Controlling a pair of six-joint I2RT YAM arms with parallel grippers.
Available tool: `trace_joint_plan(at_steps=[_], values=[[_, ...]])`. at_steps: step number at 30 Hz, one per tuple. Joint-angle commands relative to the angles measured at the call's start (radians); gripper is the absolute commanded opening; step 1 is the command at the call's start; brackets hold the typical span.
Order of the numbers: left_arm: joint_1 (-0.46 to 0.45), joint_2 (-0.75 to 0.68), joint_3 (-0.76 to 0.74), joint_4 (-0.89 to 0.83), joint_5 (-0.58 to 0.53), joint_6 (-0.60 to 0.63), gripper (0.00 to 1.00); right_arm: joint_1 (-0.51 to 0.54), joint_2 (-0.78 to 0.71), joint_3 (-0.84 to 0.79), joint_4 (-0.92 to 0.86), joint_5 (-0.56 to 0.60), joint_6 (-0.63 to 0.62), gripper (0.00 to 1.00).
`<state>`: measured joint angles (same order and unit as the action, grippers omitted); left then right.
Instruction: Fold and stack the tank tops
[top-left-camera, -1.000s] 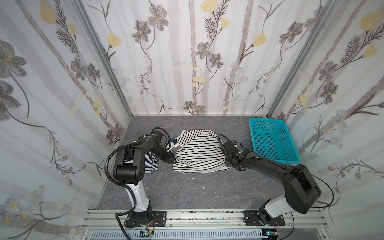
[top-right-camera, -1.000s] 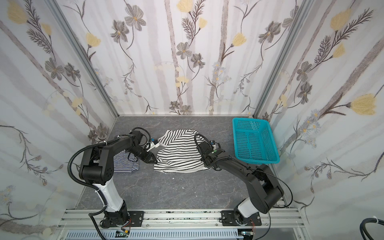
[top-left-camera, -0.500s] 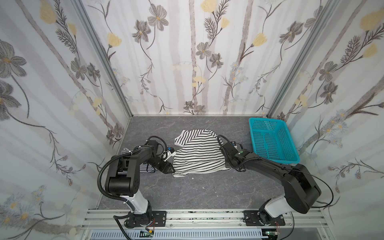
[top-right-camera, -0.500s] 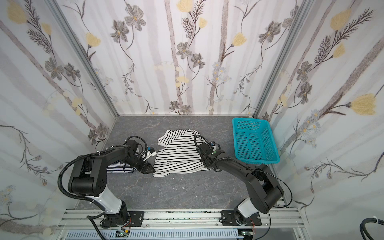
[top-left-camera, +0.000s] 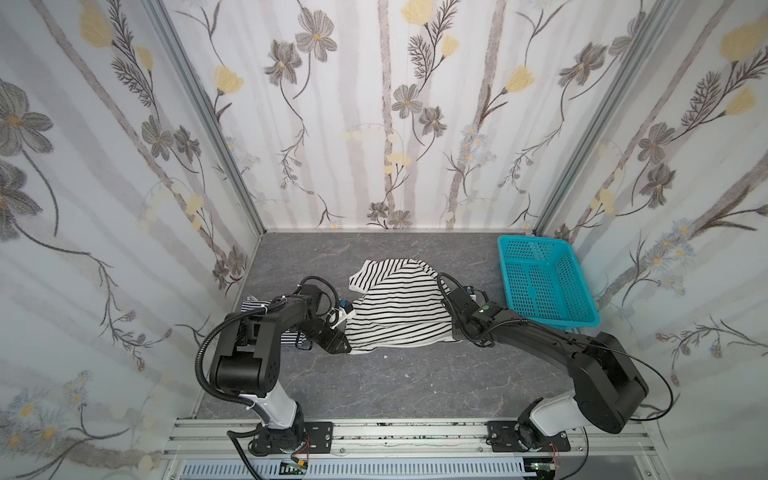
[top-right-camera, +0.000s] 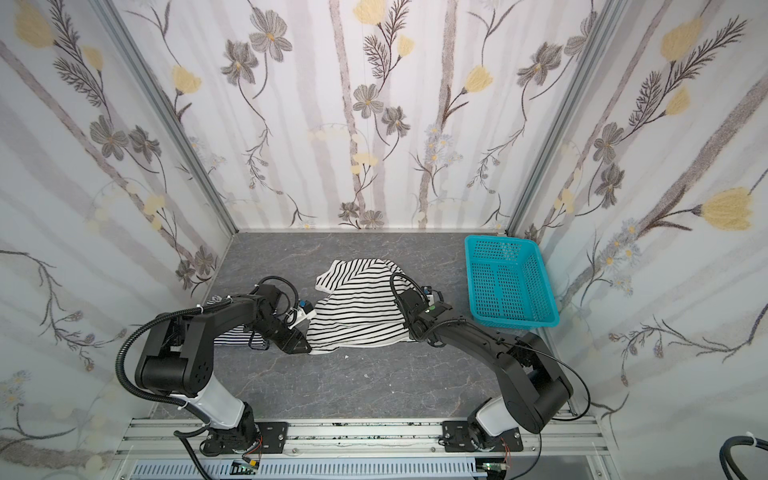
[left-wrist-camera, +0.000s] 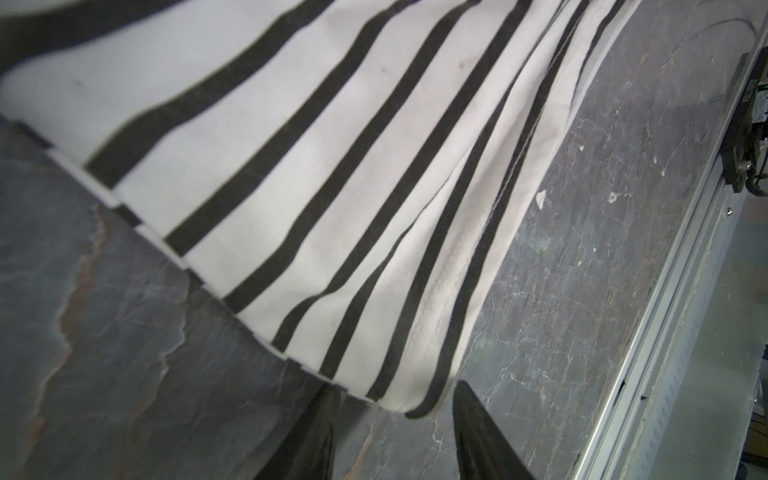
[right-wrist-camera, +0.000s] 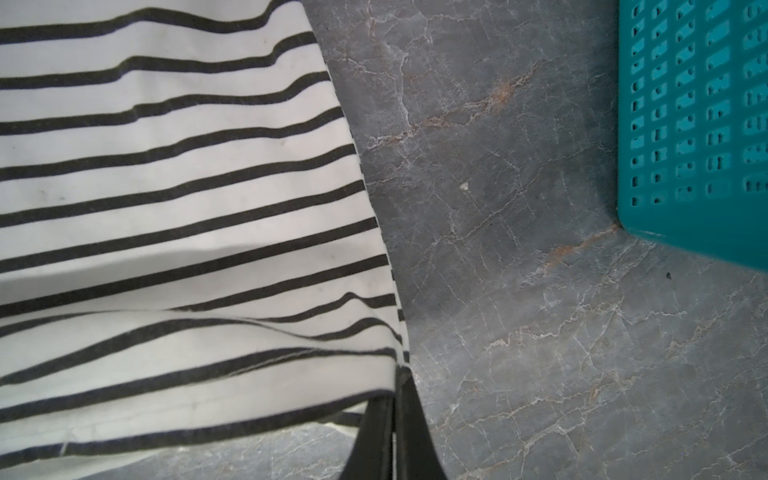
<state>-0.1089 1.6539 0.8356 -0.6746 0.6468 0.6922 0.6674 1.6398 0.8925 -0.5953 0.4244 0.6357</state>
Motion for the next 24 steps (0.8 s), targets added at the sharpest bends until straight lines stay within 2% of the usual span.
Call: trace_joint_plan(at_steps=[1, 11, 16, 18, 22, 24], values=[[-0.007, 0.002, -0.003, 0.02, -0.013, -0.021, 0.44, 0.003, -0.003, -0.001, 0.028, 0.011, 0.012, 0.0], [-0.022, -0.002, -0.013, 0.058, -0.075, -0.062, 0.22, 0.012, 0.0, -0.008, 0.034, 0.006, 0.019, 0.0], [-0.022, -0.043, -0.024, 0.062, -0.094, -0.072, 0.08, 0.015, -0.012, -0.021, 0.033, 0.01, 0.027, 0.0], [-0.021, -0.073, -0.032, 0.061, -0.096, -0.078, 0.03, 0.016, -0.028, -0.031, 0.035, 0.002, 0.03, 0.07], [-0.028, -0.12, -0.054, 0.06, -0.085, -0.091, 0.0, 0.034, -0.107, -0.052, 0.046, -0.071, 0.058, 0.3], [-0.034, -0.132, -0.067, 0.061, -0.09, -0.091, 0.0, 0.039, -0.159, -0.077, 0.065, -0.122, 0.078, 0.33]])
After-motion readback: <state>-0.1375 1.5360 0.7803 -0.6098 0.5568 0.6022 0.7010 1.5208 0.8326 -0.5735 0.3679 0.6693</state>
